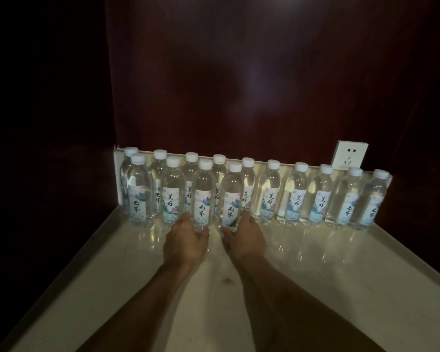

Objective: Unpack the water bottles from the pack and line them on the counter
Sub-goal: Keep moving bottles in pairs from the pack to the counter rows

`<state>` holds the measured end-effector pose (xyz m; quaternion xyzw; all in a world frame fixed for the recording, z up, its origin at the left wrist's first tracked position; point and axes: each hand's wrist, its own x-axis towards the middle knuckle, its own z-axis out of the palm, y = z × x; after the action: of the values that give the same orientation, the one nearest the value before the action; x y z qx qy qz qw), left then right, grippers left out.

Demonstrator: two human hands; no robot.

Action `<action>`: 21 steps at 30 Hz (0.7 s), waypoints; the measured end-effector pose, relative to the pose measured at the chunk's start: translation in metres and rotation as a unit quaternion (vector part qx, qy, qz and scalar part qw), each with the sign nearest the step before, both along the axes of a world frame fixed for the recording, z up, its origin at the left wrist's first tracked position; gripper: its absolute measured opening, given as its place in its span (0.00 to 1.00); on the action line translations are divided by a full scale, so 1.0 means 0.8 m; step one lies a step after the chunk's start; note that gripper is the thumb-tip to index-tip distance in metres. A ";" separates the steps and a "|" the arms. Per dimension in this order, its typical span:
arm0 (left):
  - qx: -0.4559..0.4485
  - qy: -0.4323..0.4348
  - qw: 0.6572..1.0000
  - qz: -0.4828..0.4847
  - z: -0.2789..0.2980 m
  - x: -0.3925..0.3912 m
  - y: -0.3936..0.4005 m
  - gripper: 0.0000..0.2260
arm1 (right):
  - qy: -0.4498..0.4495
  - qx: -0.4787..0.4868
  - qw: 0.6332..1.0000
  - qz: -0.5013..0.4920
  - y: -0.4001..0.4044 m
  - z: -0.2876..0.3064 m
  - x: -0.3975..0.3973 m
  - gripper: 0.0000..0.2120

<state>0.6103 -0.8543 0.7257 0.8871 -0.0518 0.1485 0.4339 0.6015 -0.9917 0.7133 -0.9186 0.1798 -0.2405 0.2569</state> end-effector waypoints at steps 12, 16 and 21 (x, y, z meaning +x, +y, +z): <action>-0.004 0.010 1.000 -0.008 0.022 -0.055 0.029 0.05 | -0.021 0.023 0.996 0.078 0.001 0.023 -0.049 0.15; -0.030 -0.012 0.999 0.013 0.015 -0.079 0.048 0.07 | -0.042 0.056 0.988 0.135 0.021 0.026 -0.065 0.10; -0.033 -0.001 0.999 0.026 0.020 -0.117 0.076 0.08 | -0.046 0.099 0.979 0.170 0.048 0.026 -0.105 0.09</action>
<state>0.5170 -0.7934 0.7420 0.8734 -0.0245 0.1619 0.4587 0.5173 -0.9535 0.7344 -0.8937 0.0322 -0.2158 0.3920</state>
